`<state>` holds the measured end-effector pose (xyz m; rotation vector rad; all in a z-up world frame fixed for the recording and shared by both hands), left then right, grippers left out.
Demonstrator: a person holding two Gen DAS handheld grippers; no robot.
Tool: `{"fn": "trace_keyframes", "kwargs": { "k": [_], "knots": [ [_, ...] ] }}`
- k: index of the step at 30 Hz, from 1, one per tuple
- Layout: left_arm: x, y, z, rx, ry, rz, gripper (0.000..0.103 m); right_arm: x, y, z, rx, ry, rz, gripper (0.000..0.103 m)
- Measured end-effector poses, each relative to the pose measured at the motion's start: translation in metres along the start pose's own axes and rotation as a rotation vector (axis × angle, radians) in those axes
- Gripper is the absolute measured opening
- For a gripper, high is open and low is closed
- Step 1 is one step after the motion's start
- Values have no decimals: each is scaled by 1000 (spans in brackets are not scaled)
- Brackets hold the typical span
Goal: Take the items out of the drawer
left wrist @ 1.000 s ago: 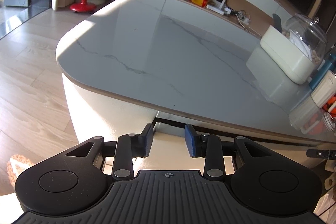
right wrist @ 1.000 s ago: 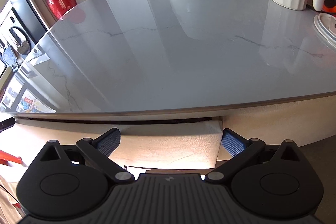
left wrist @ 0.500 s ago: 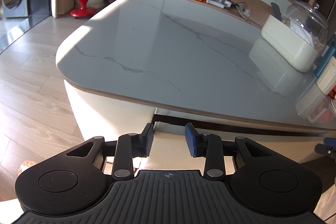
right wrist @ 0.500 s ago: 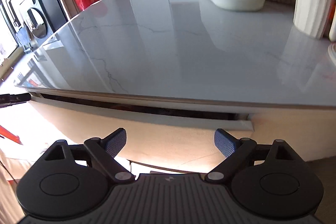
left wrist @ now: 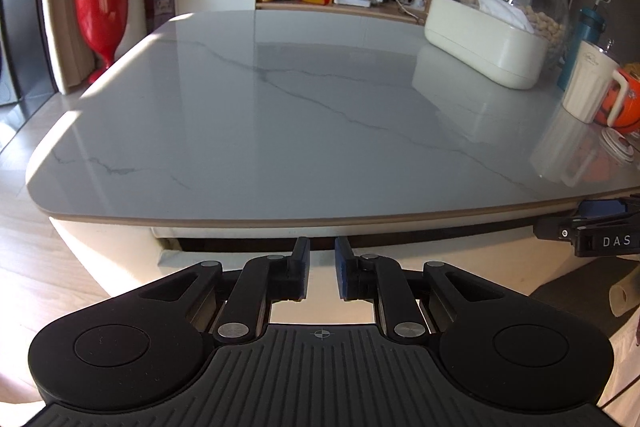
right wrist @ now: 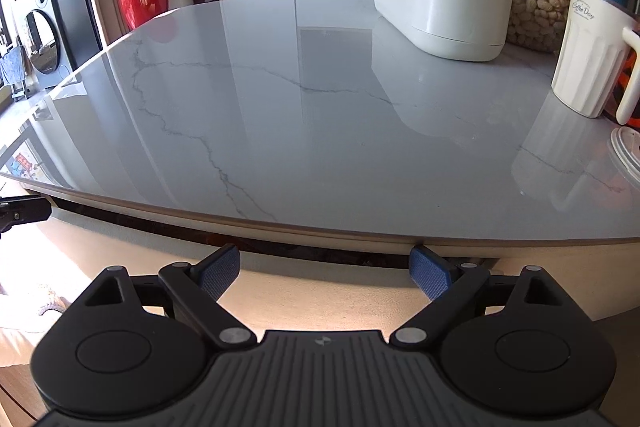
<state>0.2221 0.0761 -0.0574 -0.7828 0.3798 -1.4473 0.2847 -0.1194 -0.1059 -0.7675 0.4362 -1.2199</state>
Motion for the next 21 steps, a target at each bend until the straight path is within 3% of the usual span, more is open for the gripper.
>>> {"fn": "trace_keyframes", "kwargs": {
  "k": [8, 15, 17, 21],
  "knots": [
    [13, 13, -4, -35, 46, 49, 16, -4, 9, -1, -32, -9, -6, 95],
    [7, 7, -5, -89, -6, 27, 16, -16, 12, -10, -96, -142, -39, 99],
    [8, 6, -3, -79, -31, -12, 16, -17, 11, -12, -79, -144, -45, 100],
    [14, 16, 0, -86, -30, 4, 16, -11, 10, -10, -76, -98, -12, 100]
  ]
}}
Point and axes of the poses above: each gripper's, at about its wrist camera, not at the fingertips, and y roughly the way its jaws point, x to its right, z to its top, the point moved 10 cm from there along y, roughly the way its jaws point, and after that the axes turned 11 degrees about -y, right-handed, at the moved point
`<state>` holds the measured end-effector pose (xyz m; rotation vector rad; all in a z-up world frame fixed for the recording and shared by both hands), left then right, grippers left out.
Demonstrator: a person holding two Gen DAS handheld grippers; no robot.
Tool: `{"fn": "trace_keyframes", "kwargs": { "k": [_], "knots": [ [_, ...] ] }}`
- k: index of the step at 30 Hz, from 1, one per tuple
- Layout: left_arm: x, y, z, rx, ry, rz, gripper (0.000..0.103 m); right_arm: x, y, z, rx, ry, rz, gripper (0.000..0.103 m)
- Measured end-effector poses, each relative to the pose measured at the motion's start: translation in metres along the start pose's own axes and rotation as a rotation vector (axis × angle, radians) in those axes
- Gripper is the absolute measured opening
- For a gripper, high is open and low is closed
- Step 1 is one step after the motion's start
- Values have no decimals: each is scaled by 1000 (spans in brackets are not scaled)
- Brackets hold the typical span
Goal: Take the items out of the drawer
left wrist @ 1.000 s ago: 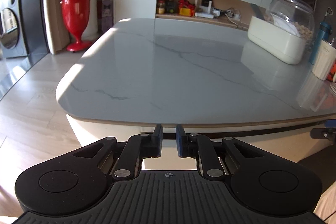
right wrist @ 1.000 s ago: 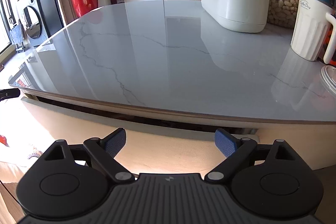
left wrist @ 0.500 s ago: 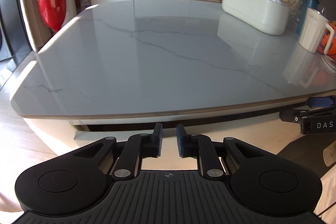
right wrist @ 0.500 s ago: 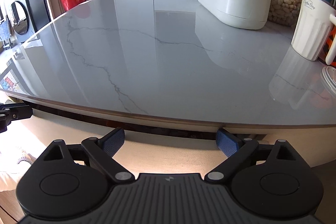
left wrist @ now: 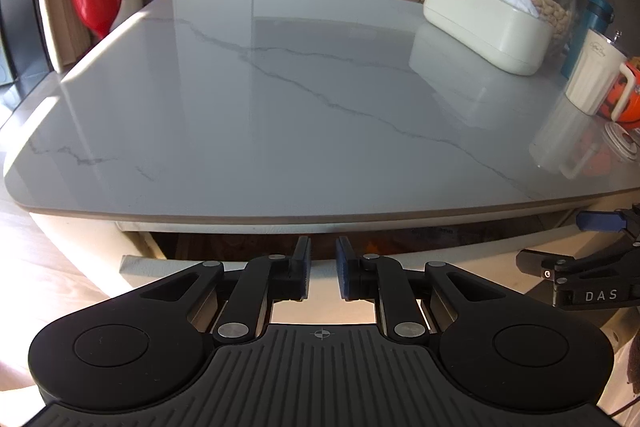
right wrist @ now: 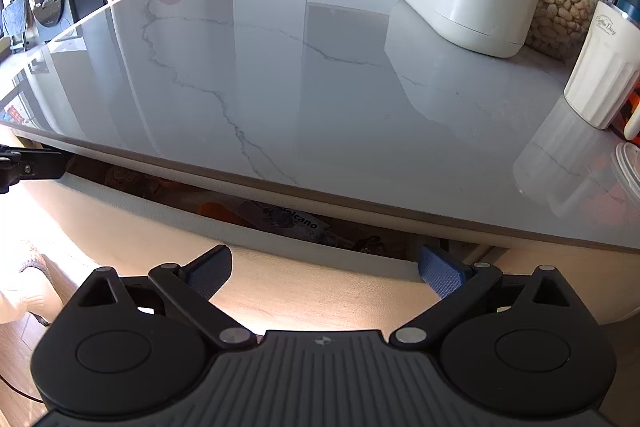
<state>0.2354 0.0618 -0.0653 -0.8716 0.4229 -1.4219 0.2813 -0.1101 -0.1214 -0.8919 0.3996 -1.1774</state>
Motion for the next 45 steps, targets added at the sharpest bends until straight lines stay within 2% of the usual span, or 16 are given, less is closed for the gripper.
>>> {"fn": "trace_keyframes", "kwargs": {
  "k": [5, 7, 9, 11, 16, 18, 20, 21, 27, 31, 35, 45],
  "knots": [
    [7, 9, 0, -10, 27, 13, 16, 4, 0, 2, -3, 30, 22, 100],
    [8, 8, -2, 0, 55, 13, 16, 6, -2, 4, 9, 61, 40, 97],
    [6, 8, -2, -18, 18, 6, 16, 8, -6, 9, 39, 109, 91, 95],
    [6, 7, -2, -39, 2, 9, 16, 10, -6, 13, 48, 120, 75, 95],
    [8, 2, -8, -48, 11, 22, 16, 11, 11, 14, 0, 116, 34, 95],
    [9, -1, -10, -56, 17, 32, 16, 8, 15, 8, -21, 128, 54, 95],
    [12, -3, -12, -55, 53, 57, 16, 11, 19, 2, -47, 195, 100, 96],
    [14, -3, -13, -56, 72, 70, 16, 11, 20, 1, -56, 183, 108, 96],
    [16, 10, -12, -126, 74, 119, 16, 10, 23, 1, -63, 186, 108, 96],
    [13, 11, -16, -148, 60, 104, 16, 9, 22, 0, -61, 186, 108, 96],
    [6, 9, -23, -182, -7, 56, 16, 7, 18, -4, -56, 185, 109, 96],
    [7, -22, -67, -257, 45, 60, 16, -4, 3, -24, -68, 187, 123, 98]
  ]
}}
Point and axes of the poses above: each gripper's, at about its wrist camera, not at the fingertips, and y roughly the way its jaws point, x to its right, z to its top, the point moved 10 cm from there along y, roughly the way its jaws point, and after that the axes turned 11 degrees about -y, right-handed, at the moved point
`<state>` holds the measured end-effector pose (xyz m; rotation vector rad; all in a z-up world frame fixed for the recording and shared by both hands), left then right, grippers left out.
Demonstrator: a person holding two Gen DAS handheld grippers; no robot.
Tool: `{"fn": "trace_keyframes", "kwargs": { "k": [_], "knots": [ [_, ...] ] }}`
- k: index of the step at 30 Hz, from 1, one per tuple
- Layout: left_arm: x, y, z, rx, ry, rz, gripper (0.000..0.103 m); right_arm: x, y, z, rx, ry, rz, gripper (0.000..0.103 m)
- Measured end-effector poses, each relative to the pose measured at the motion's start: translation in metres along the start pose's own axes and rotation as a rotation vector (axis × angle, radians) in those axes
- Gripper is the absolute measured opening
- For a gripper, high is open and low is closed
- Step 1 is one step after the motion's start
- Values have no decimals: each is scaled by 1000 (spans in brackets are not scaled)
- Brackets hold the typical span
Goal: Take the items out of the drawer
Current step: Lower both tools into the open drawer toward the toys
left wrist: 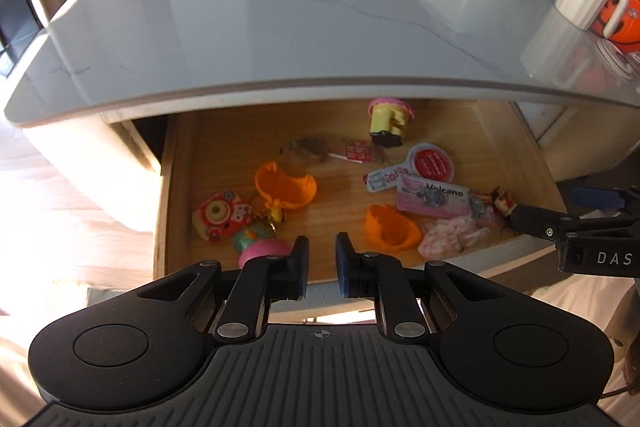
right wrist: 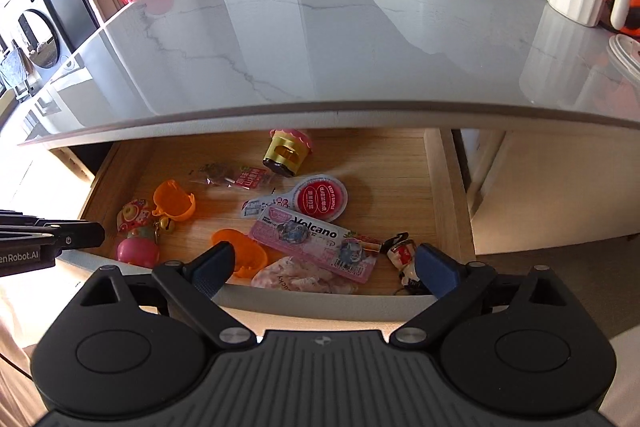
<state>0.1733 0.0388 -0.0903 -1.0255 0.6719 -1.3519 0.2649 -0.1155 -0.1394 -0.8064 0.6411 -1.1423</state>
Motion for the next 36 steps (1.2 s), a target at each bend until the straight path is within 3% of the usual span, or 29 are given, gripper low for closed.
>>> {"fn": "trace_keyframes", "kwargs": {
  "k": [4, 6, 8, 16, 22, 26, 29, 32, 36],
  "knots": [
    [-4, 2, -23, -77, -10, -12, 16, -9, -3, -23, -70, 8, 48, 103],
    [-5, 0, -22, -39, -1, 4, 19, -15, -7, -34, -107, 7, 33, 103],
    [-5, 3, -16, -31, -9, 15, 20, -15, -10, -33, -57, -1, 29, 102],
    [-3, 3, -7, -32, -4, 26, 19, -13, -6, -30, -58, 12, 26, 102],
    [1, 4, -11, 24, 60, 11, 18, -14, -13, -45, -86, 21, 27, 103],
    [4, 7, -6, -10, 107, -77, 14, -14, -8, -43, -138, 28, 46, 103],
    [2, 9, 16, 14, 241, -74, 14, -14, -7, -43, -173, 30, 69, 103],
    [-10, 26, 36, -34, 357, -35, 15, -14, -6, -43, -197, 31, 85, 103],
    [-29, 72, 47, -150, 338, 27, 17, -15, -6, -44, -200, 33, 86, 103]
  ]
}}
Point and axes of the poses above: each gripper's, at about its wrist camera, not at the fingertips, and y roughly the way its jaws point, x to its right, z to its top, the point moved 10 cm from there along y, roughly the way its jaws point, and after that the axes turned 11 degrees about -y, right-handed, at the moved point
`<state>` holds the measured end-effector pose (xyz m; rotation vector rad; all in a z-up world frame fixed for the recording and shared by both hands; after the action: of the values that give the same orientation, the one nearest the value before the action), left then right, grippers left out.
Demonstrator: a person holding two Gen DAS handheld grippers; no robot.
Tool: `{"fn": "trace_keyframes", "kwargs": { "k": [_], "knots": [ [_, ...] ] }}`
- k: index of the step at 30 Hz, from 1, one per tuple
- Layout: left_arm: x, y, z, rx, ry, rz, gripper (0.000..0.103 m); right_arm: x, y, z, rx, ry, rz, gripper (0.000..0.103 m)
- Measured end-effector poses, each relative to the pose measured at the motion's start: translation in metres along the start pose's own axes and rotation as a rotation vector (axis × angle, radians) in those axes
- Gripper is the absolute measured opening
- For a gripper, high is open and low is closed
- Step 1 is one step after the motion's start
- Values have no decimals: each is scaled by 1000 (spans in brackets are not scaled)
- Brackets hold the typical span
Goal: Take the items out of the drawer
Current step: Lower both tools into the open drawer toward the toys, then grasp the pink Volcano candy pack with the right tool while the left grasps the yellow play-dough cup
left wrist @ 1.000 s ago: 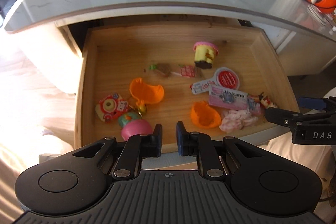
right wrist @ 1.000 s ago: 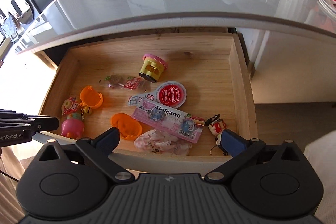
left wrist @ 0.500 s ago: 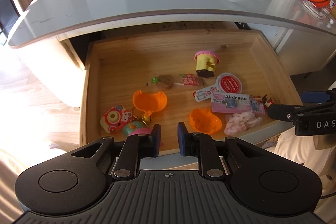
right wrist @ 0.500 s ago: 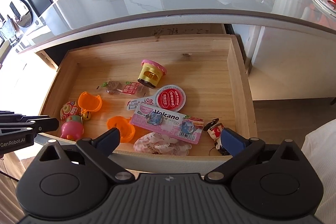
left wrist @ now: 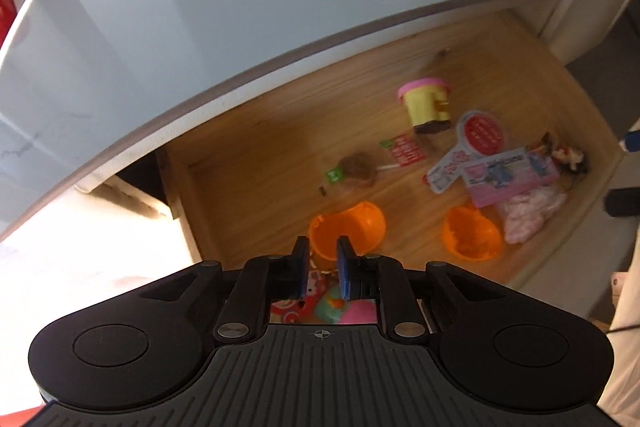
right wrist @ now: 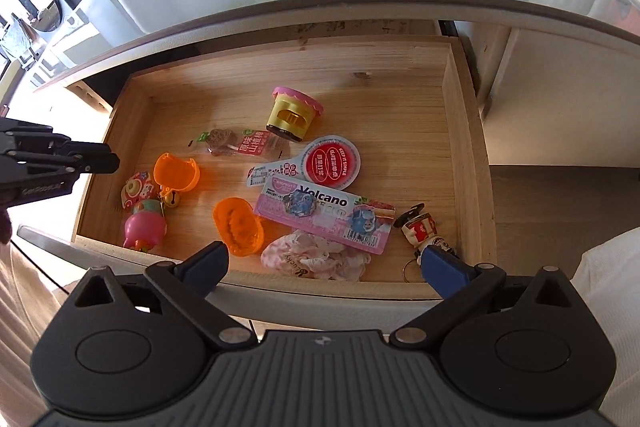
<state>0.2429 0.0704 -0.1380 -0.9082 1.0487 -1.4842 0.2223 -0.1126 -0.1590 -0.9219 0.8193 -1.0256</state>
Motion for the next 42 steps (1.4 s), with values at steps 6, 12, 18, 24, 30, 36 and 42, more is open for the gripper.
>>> {"fn": "trace_keyframes", "kwargs": {
  "k": [6, 12, 18, 24, 30, 36, 42],
  "knots": [
    [-5, 46, 4, -119, -73, -44, 18, 0, 0, 0, -10, -5, 4, 103],
    [-7, 64, 10, -167, -95, -69, 18, 5, 8, 1, -47, 15, 77, 103],
    [9, 87, 2, -211, 6, -55, 18, 1, 7, 10, -87, -85, 83, 89],
    [29, 78, 3, -167, 63, -133, 8, -13, 12, 51, -31, -409, 154, 88],
    [37, 37, 10, -66, 128, -182, 6, -21, 68, 57, -225, -563, 181, 77],
    [38, -8, 8, 3, 98, -205, 6, -38, 104, 37, -379, -701, 188, 55],
    [34, -23, -1, 11, 88, -193, 7, -43, 113, 32, -430, -790, 147, 57]
  ]
}}
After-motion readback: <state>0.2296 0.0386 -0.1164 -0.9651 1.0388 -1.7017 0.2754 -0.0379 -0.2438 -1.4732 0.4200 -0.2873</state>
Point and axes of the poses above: each gripper's, at about its wrist camera, not at the fingertips, and y roughly the way its jaws point, x to its right, z to its top, the point moved 10 cm from there along y, roughly the way its jaws point, and after that the axes turned 11 degrees about -y, right-handed, at the moved point
